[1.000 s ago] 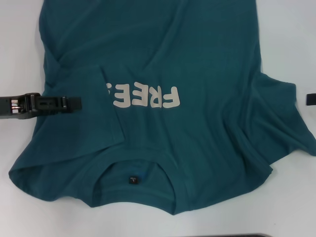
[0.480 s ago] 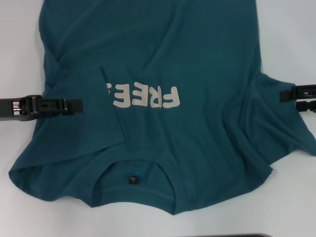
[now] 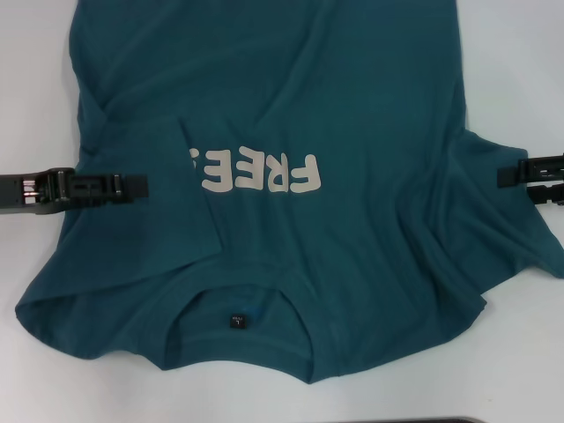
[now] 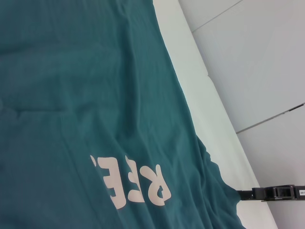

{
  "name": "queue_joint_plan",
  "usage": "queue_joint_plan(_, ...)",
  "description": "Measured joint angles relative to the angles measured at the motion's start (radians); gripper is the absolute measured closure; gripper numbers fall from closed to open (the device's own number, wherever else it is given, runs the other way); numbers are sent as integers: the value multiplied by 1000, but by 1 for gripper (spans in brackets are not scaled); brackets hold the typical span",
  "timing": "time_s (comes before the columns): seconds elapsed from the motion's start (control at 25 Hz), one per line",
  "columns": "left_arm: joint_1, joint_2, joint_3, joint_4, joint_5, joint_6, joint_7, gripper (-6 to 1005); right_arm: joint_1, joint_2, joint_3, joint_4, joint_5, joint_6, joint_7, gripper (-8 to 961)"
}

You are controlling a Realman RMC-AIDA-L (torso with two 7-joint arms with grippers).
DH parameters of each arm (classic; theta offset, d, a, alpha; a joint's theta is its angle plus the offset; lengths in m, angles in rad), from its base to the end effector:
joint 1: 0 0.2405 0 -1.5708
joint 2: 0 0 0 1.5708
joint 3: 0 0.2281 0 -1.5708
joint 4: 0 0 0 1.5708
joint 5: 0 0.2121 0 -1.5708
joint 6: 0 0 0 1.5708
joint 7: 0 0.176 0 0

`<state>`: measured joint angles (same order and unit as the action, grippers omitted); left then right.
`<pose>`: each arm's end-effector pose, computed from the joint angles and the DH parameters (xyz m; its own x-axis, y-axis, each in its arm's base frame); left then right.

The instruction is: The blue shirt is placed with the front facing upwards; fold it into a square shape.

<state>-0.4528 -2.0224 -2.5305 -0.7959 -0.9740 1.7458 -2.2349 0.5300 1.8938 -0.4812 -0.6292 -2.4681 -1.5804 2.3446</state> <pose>-0.2643 0.2984 0.0265 0.2485 0.9036 0.3490 0.9242 -0.3290 0.1938 0.3291 0.3123 0.0508 0.0671 -0.9512 -0.3011 -0.9977 -0.0622 -0.0258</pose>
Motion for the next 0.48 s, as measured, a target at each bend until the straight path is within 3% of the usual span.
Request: queue_joint_plan(0.48, -1, -6, -1, 0, -5, -6, 0, 501, 5, 8, -58, 6, 0, 35, 22, 103)
